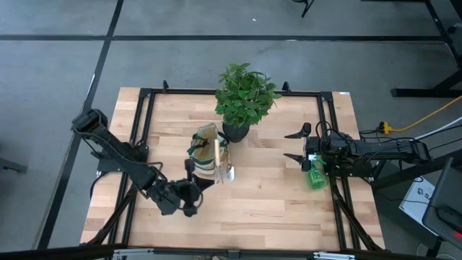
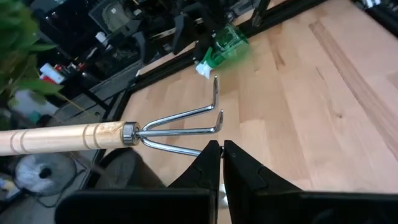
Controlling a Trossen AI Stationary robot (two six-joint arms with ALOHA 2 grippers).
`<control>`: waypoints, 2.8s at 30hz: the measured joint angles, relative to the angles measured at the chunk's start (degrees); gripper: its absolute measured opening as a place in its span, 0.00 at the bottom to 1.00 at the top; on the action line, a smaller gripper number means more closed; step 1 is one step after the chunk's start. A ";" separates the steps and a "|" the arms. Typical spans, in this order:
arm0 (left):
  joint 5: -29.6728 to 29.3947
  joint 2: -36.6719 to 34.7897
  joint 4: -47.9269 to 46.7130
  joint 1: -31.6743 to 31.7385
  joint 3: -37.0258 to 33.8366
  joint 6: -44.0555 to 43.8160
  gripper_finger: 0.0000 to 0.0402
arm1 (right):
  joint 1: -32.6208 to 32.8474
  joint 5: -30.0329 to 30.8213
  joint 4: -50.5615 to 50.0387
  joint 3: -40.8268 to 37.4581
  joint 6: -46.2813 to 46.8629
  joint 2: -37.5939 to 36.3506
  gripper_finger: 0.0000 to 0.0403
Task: Pick & Place Garden tools in Gardening bag
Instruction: Put the brown hand rake into the white bag, then adjust the white bag on the table
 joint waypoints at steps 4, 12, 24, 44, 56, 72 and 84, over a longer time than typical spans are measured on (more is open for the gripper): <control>0.95 -7.15 1.85 0.58 -5.76 -4.47 0.01 | 0.01 -0.02 0.00 0.00 -0.01 0.00 0.85; 12.50 -16.94 11.94 6.48 -15.70 -14.47 0.01 | -0.01 0.00 0.00 0.00 -0.01 -0.02 0.85; 28.97 -21.51 11.12 17.50 -20.16 -25.89 0.01 | 0.01 -0.02 0.00 0.00 0.01 -0.02 0.85; 43.66 -27.83 2.65 32.09 -22.70 -24.90 0.01 | 0.00 -0.01 0.00 0.00 0.00 0.00 0.85; 51.78 -27.88 1.18 39.07 -22.69 -18.13 0.01 | -0.01 0.00 0.00 0.00 -0.01 0.00 0.85; 61.46 -27.88 -1.39 47.02 -22.69 -7.45 0.10 | 0.00 0.00 0.00 0.00 0.00 0.00 0.85; 66.73 -27.88 -1.37 47.96 -22.69 -2.96 0.30 | -0.01 -0.01 0.00 0.00 0.00 -0.02 0.85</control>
